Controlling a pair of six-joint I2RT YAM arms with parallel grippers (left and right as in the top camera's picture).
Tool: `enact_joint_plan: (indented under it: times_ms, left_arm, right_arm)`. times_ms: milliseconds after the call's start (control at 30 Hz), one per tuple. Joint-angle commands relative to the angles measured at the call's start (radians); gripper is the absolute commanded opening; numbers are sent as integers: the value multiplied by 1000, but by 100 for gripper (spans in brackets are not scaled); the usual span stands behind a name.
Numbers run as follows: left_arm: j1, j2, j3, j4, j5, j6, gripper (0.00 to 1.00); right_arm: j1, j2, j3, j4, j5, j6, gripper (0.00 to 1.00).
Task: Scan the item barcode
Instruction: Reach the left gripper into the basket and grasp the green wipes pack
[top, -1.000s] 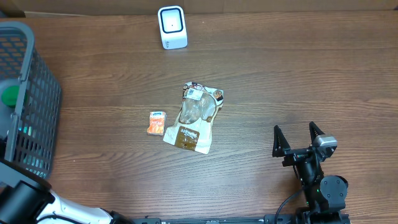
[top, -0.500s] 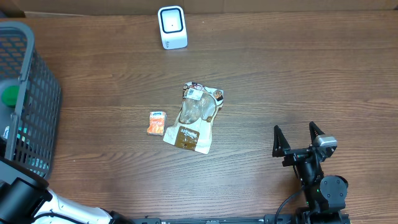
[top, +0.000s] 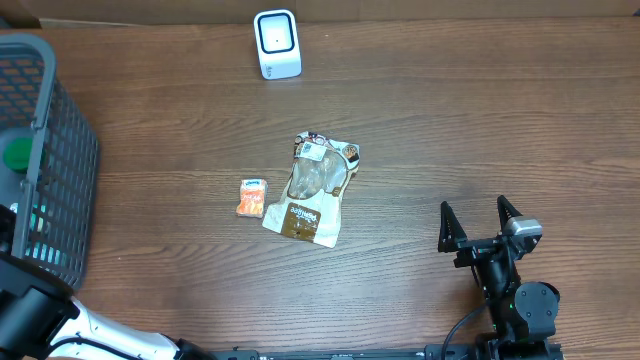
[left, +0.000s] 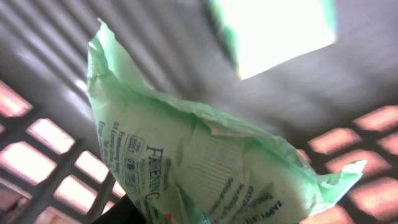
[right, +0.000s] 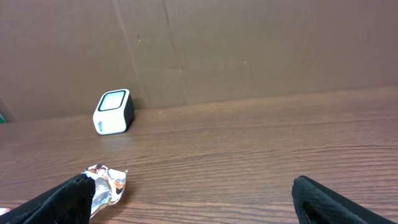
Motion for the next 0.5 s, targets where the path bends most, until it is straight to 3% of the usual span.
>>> enact_joint_plan:
  times_ms: [0, 233, 467]
  left_arm:
    - [-10, -12, 165, -65, 58, -26, 5]
    - [-74, -59, 441, -167, 67, -42, 5]
    - [-165, -185, 679, -146, 199, -74, 6]
  right_arm:
    - [5, -12, -11, 3, 10, 2, 100]
    - [5, -12, -11, 3, 10, 2, 100]
    - [5, -12, -11, 3, 10, 2, 100]
